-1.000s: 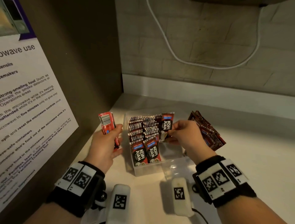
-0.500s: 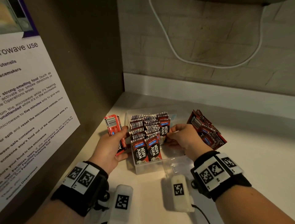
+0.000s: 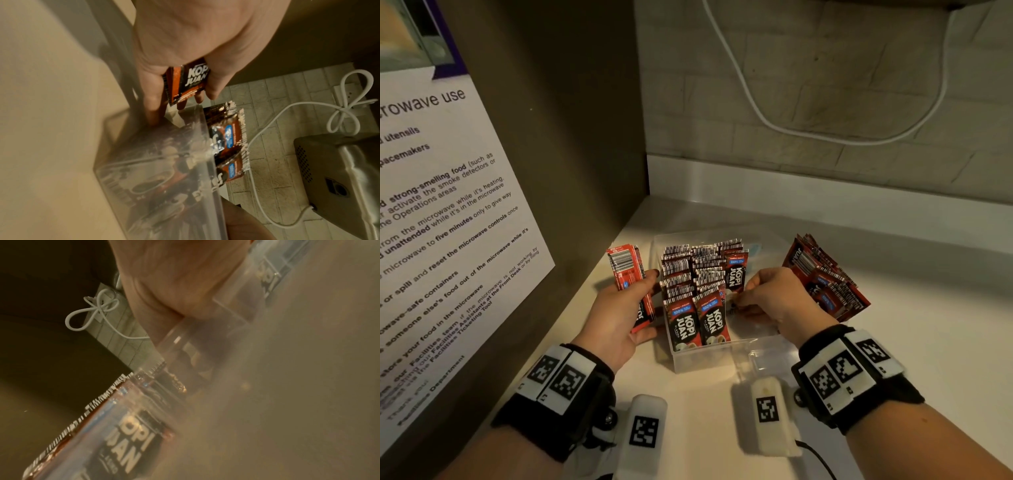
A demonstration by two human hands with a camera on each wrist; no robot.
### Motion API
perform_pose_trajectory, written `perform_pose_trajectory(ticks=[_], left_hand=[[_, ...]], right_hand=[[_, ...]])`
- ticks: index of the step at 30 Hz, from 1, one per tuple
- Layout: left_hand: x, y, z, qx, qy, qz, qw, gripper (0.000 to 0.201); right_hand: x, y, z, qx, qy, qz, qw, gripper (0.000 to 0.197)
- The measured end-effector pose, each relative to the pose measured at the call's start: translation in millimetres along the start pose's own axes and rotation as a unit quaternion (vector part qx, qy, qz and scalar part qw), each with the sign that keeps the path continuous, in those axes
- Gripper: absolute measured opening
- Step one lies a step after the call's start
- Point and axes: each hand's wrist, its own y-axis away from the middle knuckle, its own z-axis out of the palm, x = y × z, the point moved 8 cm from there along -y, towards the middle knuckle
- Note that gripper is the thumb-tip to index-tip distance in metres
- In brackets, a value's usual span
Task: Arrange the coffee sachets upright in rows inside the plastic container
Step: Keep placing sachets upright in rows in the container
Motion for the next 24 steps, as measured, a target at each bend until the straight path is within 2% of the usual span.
perform_pose_trajectory(ticks=[3,7,10,20,24], left_hand=[[0,-1,-1,0.006,-0.004,-0.001,1.0,0.009],[-1,-1,-2,0.012,-0.002,-0.001,1.0,0.009],[0,-1,-2,0.012,-0.001,0.002,1.0,0.01],[2,1,-7,0.026,0.018,0.014,0.999,0.01],[15,-1,-17,0.057,0.038,0.05,0.996,0.009]], right_hand=[[1,0,5,-0.03,0.007,0.0,1.0,0.02],[3,-1,12,-0.059,-0.002,0.013,0.998,0.026],[3,-1,15,-0.074,-0.005,0.011,0.997,0.019],[0,0,14,-0.068,0.005,-0.011,0.998,0.018],[-12,10,-2,-0.005,-0.028,-0.053,0.998,0.016]])
